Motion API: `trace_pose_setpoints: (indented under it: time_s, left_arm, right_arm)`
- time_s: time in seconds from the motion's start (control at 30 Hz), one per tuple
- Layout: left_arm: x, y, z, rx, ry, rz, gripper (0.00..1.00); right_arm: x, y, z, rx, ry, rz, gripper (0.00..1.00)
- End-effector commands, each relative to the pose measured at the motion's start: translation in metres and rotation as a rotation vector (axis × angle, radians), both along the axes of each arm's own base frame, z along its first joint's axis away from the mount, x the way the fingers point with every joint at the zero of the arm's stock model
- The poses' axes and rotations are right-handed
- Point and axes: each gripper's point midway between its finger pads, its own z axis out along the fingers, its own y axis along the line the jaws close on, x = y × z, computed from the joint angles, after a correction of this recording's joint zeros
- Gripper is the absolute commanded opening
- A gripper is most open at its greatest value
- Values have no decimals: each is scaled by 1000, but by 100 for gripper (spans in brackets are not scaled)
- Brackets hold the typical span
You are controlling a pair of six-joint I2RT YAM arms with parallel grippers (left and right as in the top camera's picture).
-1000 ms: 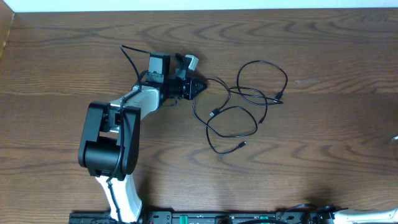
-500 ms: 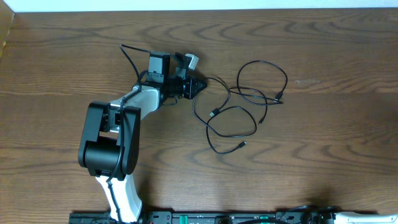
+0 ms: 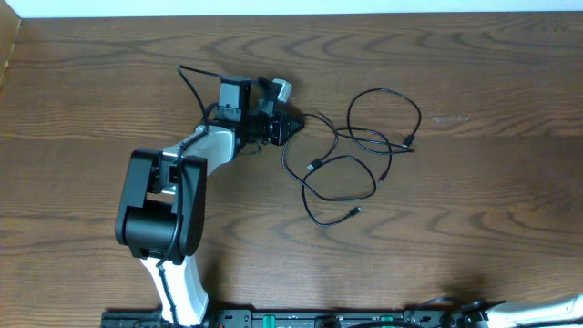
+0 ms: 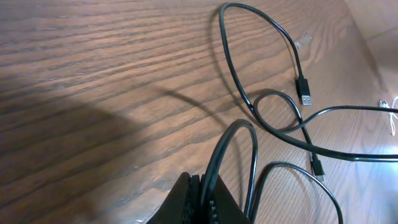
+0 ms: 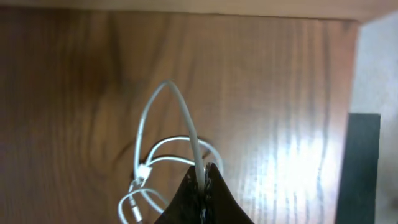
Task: Untangle cables
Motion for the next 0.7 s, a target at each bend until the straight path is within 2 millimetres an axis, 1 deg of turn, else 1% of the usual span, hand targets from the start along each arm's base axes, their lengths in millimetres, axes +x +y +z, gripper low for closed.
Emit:
trace_pose_setpoints:
  time_s: [0.0, 0.13, 0.2, 0.27, 0.4, 0.43, 0.47, 0.5, 0.53, 0.67]
  left_arm:
    - [0, -6, 3, 12, -31, -23, 8]
    - [-3, -12, 3, 12, -31, -37, 8]
    - [-3, -14, 2, 17, -32, -38, 7]
    - [-4, -14, 2, 16, -29, -36, 8]
    - [-4, -14, 2, 15, -26, -34, 8]
    - [-4, -14, 2, 15, -26, -34, 8]
    - [-4, -14, 2, 15, -26, -34, 8]
    - [-4, -14, 2, 15, -26, -34, 7]
    - [-4, -14, 2, 15, -26, -34, 8]
    - [-4, -14, 2, 15, -26, -35, 8]
  right_arm:
    - [8, 6, -29, 63, 47, 48, 1]
    - [5, 14, -61, 146, 99, 21, 1]
    - [3, 16, -71, 174, 110, 18, 1]
    - [2, 17, -75, 182, 121, 16, 1]
    - [3, 16, -75, 180, 118, 19, 2]
    - [3, 17, -75, 181, 119, 18, 13]
    - [3, 16, -75, 180, 118, 18, 29]
    - [3, 16, -75, 180, 118, 18, 54]
    - [3, 16, -75, 180, 115, 20, 61]
    - [11, 20, -73, 194, 70, 32, 99]
